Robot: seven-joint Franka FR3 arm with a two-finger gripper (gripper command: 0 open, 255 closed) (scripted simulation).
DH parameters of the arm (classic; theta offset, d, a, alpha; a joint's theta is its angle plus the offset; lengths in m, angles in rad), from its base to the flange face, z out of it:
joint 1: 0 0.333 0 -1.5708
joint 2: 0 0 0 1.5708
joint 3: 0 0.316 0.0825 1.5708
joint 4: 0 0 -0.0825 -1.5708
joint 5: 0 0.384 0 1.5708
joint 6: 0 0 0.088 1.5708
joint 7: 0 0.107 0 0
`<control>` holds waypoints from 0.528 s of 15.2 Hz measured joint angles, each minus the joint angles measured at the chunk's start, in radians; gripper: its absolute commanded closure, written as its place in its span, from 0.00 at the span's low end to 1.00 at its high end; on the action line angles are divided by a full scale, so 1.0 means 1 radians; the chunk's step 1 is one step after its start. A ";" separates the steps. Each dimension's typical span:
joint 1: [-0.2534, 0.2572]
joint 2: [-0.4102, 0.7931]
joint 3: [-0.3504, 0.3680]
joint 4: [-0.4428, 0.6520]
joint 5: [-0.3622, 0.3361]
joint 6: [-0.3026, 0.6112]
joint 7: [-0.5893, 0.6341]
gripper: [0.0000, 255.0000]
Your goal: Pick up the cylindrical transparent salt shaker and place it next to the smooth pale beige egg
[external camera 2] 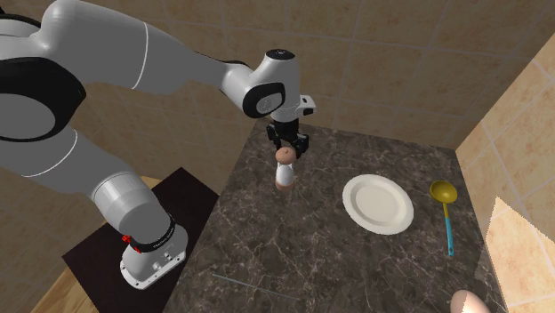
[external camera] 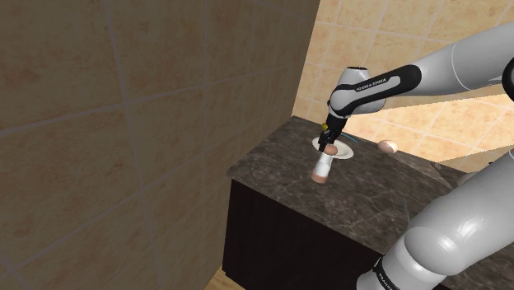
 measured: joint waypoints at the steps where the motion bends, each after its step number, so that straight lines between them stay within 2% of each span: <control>1: 0.000 0.000 0.000 0.000 0.000 0.000 0.000 1.00; 5: 0.000 -0.003 0.000 0.003 0.000 -0.006 0.000 1.00; 8: 0.000 -0.023 0.004 0.020 -0.003 -0.043 0.002 1.00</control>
